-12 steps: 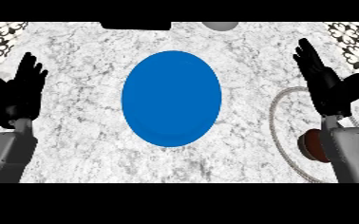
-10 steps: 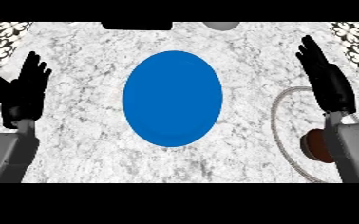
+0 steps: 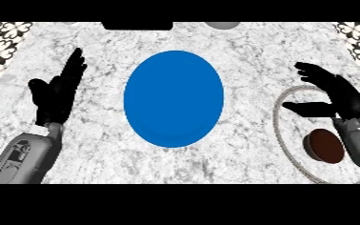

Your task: Pick the eggplant from the placemat and place it in the plate

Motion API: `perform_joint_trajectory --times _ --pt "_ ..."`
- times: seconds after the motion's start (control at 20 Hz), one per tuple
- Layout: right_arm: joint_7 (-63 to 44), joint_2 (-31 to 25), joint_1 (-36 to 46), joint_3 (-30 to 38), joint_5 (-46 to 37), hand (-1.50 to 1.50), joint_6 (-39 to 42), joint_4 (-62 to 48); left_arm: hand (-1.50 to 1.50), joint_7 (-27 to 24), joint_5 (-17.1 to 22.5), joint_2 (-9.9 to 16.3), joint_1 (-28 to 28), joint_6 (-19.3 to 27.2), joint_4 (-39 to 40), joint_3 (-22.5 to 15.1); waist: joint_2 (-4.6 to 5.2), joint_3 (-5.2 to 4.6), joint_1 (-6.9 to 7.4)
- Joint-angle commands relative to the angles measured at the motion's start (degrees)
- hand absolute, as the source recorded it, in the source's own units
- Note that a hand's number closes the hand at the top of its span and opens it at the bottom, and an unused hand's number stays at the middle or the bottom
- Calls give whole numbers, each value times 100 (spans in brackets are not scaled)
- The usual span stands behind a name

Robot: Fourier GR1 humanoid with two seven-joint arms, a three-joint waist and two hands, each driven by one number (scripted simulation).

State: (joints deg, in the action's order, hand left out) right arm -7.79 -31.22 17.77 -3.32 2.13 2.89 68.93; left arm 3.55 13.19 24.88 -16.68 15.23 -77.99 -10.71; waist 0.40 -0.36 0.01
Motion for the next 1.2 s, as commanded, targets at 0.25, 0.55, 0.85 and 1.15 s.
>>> perform_joint_trajectory --times 0.25,0.55,0.85,1.15 --pt "929 -43 -1451 -92 -743 -150 -321 371 0 -61 -410 -262 469 -112 -484 -269 -56 34 -32" --pt "859 -1129 -1058 768 -577 -150 163 558 0 -7 -353 -224 139 -376 -163 25 -47 32 -49" --pt "-574 -2324 -782 325 -820 -150 1666 625 0 310 -370 -149 -52 -395 -304 59 -43 25 -5" --pt "-1374 -2775 -319 343 -475 -150 3024 491 0 30 -497 -259 175 -491 -205 82 -36 30 30"
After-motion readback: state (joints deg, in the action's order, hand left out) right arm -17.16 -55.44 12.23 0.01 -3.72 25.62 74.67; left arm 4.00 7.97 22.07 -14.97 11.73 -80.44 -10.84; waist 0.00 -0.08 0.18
